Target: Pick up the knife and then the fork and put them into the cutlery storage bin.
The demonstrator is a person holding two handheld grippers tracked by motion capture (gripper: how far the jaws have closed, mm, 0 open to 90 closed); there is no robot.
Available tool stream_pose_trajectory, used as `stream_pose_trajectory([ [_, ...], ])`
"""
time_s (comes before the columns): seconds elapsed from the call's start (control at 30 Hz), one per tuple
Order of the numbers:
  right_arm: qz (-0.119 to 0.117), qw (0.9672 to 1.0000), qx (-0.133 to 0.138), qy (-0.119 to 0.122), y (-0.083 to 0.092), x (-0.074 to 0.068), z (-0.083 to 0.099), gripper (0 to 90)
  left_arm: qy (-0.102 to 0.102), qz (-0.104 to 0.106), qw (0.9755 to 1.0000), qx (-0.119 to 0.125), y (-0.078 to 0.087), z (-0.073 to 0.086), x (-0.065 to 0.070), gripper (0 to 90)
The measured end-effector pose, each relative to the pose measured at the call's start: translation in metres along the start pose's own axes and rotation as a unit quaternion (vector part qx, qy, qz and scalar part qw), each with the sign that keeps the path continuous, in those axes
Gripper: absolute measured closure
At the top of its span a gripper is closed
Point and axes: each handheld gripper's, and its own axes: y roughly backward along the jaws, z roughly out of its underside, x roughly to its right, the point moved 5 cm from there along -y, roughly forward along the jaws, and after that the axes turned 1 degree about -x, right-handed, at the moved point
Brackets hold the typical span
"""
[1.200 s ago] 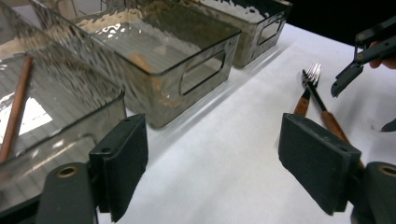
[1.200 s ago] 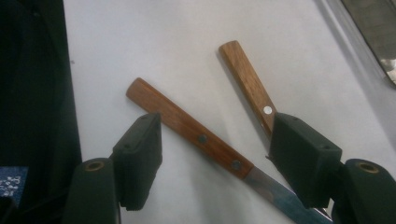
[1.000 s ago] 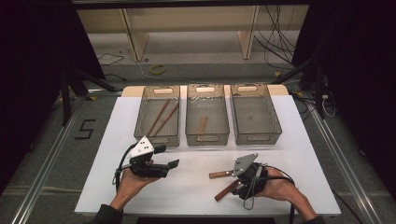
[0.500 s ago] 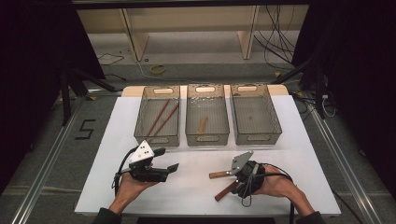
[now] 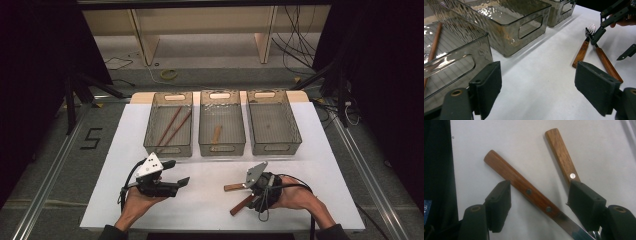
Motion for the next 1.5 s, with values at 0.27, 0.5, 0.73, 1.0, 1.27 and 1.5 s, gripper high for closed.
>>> stream_pose_trajectory([
  [0.27, -0.008, 0.9998, -0.01, 0.015, -0.005, -0.001, 0.0, 36.4, 0.001, -0.002, 1.0, -0.002, 0.002, 0.002, -0.001, 21.2],
  [0.5, -0.013, 0.9992, -0.033, 0.018, -0.014, 0.001, 0.001, 37.2, -0.007, -0.005, 0.9999, -0.007, 0.002, 0.004, 0.001, 21.3],
  [0.73, -0.024, 0.9986, -0.046, 0.016, -0.013, 0.003, 0.002, 40.6, -0.01, -0.002, 0.9999, -0.013, 0.0, 0.006, 0.002, 21.3],
  [1.0, -0.018, 0.9984, -0.052, 0.011, -0.013, 0.004, -0.001, 48.6, -0.011, 0.001, 0.9998, -0.015, -0.001, 0.007, 0.004, 21.4],
  [1.27, -0.021, 0.9977, -0.062, 0.019, -0.012, 0.003, -0.003, 55.8, -0.011, 0.002, 0.9998, -0.016, -0.001, 0.007, 0.004, 21.5],
  [1.5, -0.021, 0.9964, -0.072, 0.038, -0.012, 0.001, -0.006, 62.4, -0.011, 0.002, 0.9998, -0.017, -0.002, 0.007, 0.004, 21.6],
])
